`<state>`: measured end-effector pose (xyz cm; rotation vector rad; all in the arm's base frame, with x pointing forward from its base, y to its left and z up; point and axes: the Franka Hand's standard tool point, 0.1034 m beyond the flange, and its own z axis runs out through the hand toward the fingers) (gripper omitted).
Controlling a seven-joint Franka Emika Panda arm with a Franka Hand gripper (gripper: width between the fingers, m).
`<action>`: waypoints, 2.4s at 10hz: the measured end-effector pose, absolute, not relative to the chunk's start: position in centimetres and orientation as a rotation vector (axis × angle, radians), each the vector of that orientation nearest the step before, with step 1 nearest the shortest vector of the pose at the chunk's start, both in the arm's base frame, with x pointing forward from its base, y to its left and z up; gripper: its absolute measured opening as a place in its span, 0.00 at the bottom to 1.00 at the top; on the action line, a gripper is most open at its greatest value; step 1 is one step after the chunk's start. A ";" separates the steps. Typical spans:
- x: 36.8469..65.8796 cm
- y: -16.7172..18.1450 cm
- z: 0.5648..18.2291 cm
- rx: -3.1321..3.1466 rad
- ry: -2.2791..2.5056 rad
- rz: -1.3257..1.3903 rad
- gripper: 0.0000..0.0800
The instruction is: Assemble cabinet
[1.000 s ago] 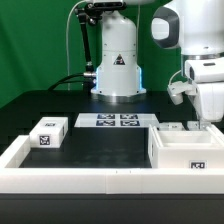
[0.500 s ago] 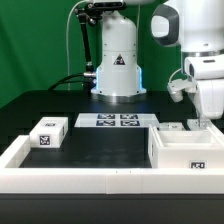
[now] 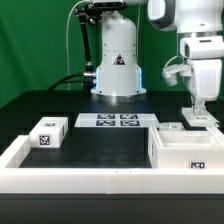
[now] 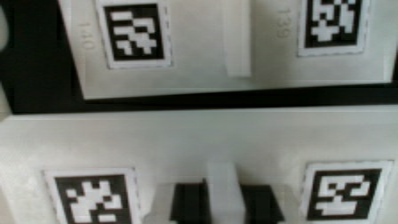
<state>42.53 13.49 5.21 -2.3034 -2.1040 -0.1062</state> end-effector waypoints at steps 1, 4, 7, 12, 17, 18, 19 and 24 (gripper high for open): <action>42.6 12.8 5.0 -2.316 -2.086 -0.101 0.09; 42.5 12.9 4.9 -2.322 -2.076 -0.099 0.09; 43.6 13.0 5.0 -2.326 -2.073 -0.106 0.09; 44.4 12.6 5.2 -2.341 -2.061 -0.107 0.09; 45.0 11.8 5.3 -2.354 -2.052 -0.105 0.09; 45.0 11.8 5.3 -2.354 -2.052 -0.097 0.09; 45.0 11.8 5.3 -2.360 -2.044 -0.097 0.09; 45.0 12.1 5.0 -2.349 -2.043 -0.079 0.09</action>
Offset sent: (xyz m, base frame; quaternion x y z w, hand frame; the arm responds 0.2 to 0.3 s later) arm 0.0000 0.0000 0.0000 0.0000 0.0000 0.0000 1.0000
